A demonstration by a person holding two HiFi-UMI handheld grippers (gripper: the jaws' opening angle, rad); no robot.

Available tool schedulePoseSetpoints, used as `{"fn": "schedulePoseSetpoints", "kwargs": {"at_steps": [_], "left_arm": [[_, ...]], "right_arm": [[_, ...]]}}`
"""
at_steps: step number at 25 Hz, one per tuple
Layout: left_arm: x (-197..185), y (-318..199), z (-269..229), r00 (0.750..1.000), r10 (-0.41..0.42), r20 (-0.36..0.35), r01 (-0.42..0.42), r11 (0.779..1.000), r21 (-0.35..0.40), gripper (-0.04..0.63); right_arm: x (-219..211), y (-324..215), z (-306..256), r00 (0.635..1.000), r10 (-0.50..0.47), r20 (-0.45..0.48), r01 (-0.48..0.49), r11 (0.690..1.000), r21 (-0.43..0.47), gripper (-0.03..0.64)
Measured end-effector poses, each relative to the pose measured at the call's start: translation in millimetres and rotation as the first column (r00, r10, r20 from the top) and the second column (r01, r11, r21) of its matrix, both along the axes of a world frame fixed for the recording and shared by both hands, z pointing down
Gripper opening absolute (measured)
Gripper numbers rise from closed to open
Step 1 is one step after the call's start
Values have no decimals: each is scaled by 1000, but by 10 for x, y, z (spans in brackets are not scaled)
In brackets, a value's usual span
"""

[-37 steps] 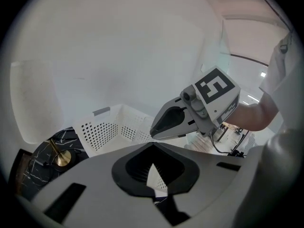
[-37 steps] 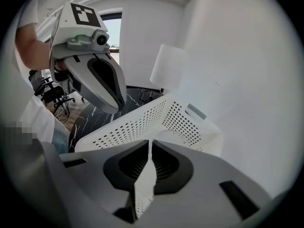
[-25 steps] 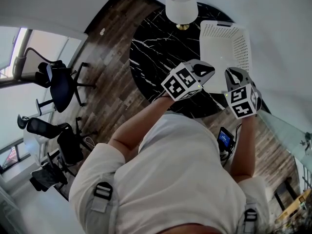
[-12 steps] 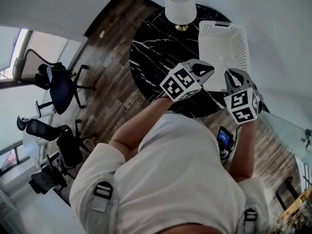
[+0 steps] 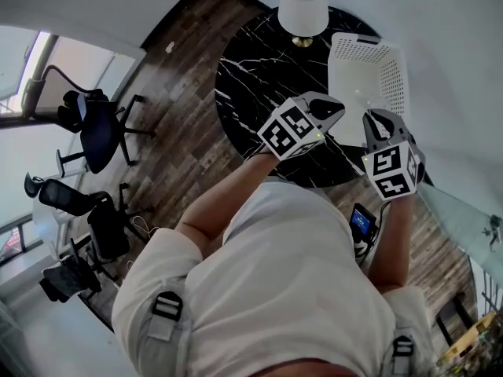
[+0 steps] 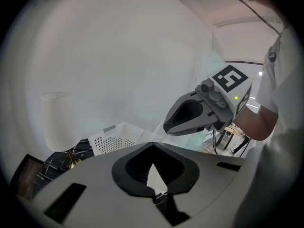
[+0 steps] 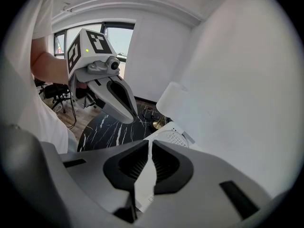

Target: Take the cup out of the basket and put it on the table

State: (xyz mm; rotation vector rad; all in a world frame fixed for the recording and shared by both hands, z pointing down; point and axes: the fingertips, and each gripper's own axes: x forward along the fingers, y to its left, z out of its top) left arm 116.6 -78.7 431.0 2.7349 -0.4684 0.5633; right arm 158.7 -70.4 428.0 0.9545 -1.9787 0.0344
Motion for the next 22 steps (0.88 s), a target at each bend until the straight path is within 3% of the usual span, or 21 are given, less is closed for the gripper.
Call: {"fn": "schedulePoseSetpoints", "kwargs": {"at_steps": [22], "left_arm": [[-934,-34,149,977,-213,17,214,976,-39,5]], "right_arm": [[-941,-78,42,975,-220,27,220,975,-12,26]]}}
